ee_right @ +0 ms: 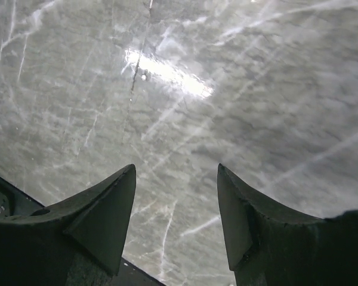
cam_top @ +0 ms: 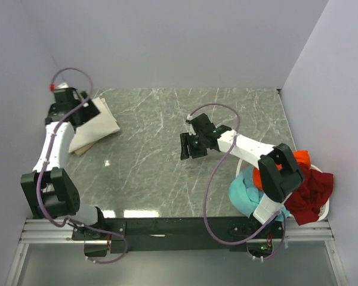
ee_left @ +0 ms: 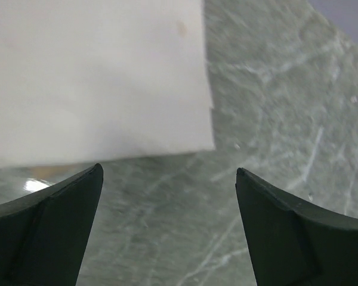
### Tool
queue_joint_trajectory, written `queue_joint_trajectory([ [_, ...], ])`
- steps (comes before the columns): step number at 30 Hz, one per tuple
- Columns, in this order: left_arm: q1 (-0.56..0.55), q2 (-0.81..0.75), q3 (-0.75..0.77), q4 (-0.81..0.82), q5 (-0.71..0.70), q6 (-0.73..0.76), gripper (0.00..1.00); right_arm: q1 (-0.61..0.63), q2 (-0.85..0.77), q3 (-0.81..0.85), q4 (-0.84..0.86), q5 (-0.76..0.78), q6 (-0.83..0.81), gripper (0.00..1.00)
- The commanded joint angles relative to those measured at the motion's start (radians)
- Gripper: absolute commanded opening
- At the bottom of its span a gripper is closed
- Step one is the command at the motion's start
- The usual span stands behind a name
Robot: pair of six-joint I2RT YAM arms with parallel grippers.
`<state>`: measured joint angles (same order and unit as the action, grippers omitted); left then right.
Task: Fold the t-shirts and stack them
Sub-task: Reset both grippers
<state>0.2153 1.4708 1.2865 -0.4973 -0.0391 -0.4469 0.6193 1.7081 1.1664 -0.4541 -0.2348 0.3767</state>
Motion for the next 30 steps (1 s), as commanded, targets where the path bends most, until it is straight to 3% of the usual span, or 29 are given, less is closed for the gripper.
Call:
queue_joint_trajectory([
  [1, -0.161, -0.107, -0.08, 0.072, -0.054, -0.061, 0.98, 0.005, -0.114, -0.043, 0.064, 0.115, 0.024, 0.64],
  [3, -0.239, -0.162, -0.127, 0.095, -0.12, -0.103, 0.97, 0.002, -0.172, -0.083, 0.089, 0.147, 0.034, 0.64],
  [6, -0.455, -0.248, -0.264, 0.166, -0.256, -0.134, 0.97, 0.002, -0.235, -0.131, 0.141, 0.222, 0.065, 0.64],
  [13, -0.678, -0.372, -0.415, 0.204, -0.37, -0.228, 0.99, 0.002, -0.379, -0.24, 0.218, 0.347, 0.108, 0.64],
  [20, -0.777, -0.377, -0.423, 0.181, -0.427, -0.234, 1.0, 0.002, -0.492, -0.353, 0.238, 0.485, 0.175, 0.64],
  [30, -0.789, -0.423, -0.463, 0.232, -0.366, -0.222, 0.99, 0.002, -0.643, -0.464, 0.219, 0.591, 0.266, 0.64],
])
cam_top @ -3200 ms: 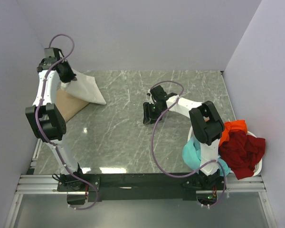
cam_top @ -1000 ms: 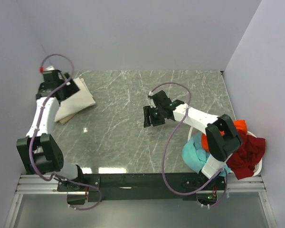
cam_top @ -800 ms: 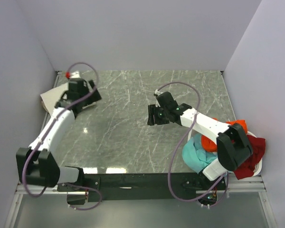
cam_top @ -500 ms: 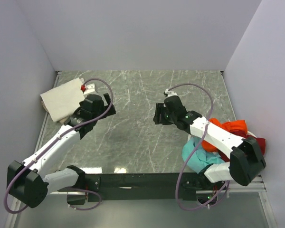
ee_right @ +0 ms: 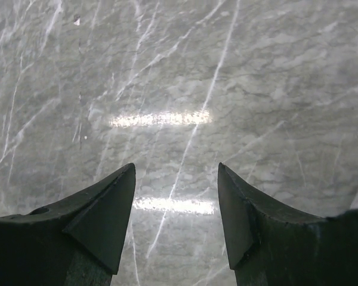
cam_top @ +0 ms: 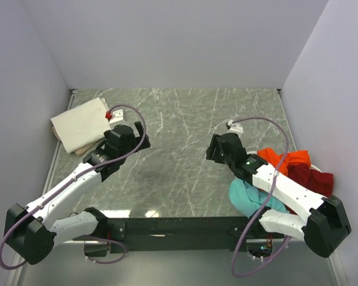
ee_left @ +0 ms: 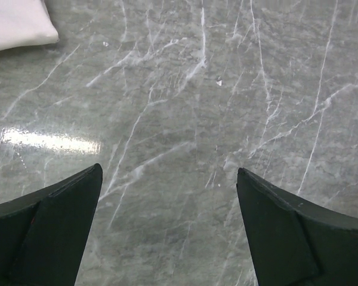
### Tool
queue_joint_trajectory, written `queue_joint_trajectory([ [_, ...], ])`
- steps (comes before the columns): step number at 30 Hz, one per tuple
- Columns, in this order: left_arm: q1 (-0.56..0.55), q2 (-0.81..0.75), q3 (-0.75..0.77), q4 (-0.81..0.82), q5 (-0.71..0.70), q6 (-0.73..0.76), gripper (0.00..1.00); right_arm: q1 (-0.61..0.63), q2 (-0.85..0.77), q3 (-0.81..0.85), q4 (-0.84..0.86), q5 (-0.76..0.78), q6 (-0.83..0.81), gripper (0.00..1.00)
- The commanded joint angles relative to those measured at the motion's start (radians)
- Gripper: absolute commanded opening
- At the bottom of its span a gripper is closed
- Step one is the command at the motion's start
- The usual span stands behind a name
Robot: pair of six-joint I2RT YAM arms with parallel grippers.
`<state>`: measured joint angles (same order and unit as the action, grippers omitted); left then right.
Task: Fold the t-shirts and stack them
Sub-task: Reset both grippers
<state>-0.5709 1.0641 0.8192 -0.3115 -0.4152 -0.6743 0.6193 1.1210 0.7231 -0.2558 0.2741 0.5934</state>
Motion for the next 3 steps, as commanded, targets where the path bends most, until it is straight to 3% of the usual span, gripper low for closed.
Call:
queue_joint_trajectory([
  [1, -0.003, -0.016, 0.008, 0.045, 0.01, 0.008, 0.99, 0.002, -0.067, -0.027, 0.013, 0.088, 0.06, 0.64],
  [3, -0.003, -0.013, 0.008, 0.043, 0.009, -0.001, 1.0, 0.002, -0.092, -0.045, 0.004, 0.099, 0.071, 0.64],
])
